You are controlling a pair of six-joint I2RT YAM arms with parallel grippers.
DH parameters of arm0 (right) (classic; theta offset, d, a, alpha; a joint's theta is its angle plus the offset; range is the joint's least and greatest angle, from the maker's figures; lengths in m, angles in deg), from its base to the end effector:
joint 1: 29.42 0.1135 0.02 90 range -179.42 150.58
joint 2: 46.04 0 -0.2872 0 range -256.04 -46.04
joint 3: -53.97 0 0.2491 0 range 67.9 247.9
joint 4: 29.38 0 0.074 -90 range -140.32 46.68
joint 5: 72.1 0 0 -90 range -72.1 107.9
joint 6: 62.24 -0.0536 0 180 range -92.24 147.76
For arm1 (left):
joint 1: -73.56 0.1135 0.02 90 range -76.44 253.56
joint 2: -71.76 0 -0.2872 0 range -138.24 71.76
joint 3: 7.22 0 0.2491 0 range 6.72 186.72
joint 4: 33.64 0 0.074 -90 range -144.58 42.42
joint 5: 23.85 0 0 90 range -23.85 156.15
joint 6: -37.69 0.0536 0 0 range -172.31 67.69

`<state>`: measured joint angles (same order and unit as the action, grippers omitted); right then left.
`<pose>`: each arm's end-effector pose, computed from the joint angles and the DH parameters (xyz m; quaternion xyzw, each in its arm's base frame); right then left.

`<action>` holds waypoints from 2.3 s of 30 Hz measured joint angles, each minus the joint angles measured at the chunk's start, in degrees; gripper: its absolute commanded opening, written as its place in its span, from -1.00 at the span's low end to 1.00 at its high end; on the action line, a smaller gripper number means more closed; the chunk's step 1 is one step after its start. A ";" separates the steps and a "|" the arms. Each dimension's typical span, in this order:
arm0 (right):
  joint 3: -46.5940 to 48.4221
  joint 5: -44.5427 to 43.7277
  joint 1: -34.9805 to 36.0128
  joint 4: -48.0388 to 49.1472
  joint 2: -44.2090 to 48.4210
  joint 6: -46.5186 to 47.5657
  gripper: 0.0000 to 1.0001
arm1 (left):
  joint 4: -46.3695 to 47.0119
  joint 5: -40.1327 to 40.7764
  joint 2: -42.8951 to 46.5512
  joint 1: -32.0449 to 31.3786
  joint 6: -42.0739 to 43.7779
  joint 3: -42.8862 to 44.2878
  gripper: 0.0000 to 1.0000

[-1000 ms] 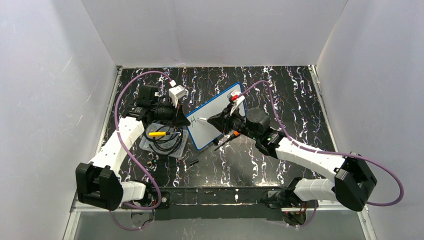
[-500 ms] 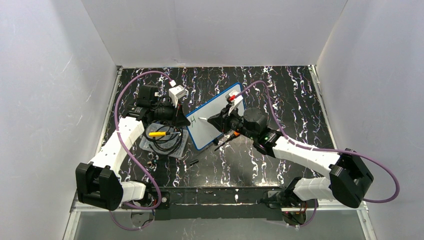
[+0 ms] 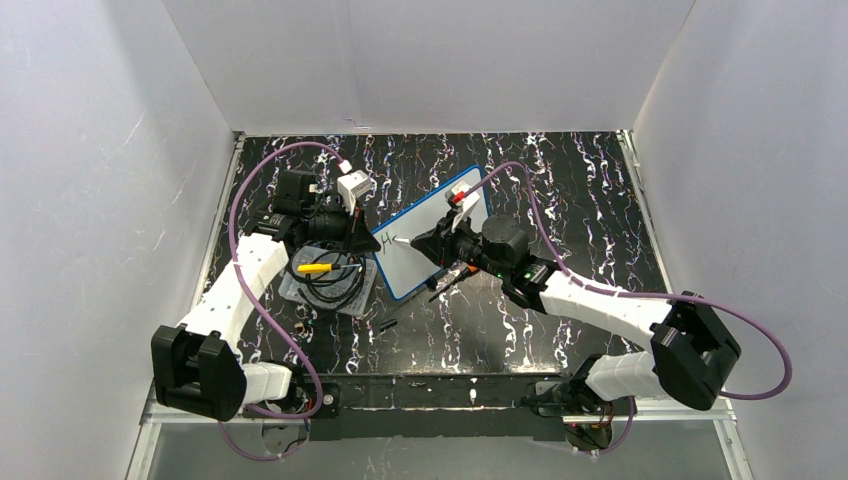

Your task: Write a sentence on the whiteboard

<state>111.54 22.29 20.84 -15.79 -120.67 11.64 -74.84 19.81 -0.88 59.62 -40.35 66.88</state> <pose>0.1945 0.2404 0.3096 -0.2387 0.6879 0.3983 0.5579 0.2514 -0.1024 0.3230 0.3494 0.7737 -0.3629 0.3842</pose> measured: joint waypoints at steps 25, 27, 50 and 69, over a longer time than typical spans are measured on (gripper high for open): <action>0.09 -0.09 0.37 -1.77 -0.52 0.57 -0.97 | 0.00 0.04 0.00 0.13 0.04 0.00 -1.00; 0.09 -0.20 0.39 -1.90 -0.42 0.94 -0.97 | 0.00 0.04 0.00 0.13 0.04 0.00 -1.00; 1.27 -3.61 0.37 -2.47 1.18 1.81 -0.97 | -0.04 -0.04 0.00 0.11 0.02 0.00 -1.00; 0.39 -3.58 0.37 -2.56 1.03 0.94 -0.97 | -0.04 -0.02 0.00 0.13 0.04 0.00 -1.00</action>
<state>111.94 18.70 21.21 -18.34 -119.65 12.58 -74.89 19.78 -0.88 59.75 -40.30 66.88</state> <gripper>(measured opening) 0.195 0.048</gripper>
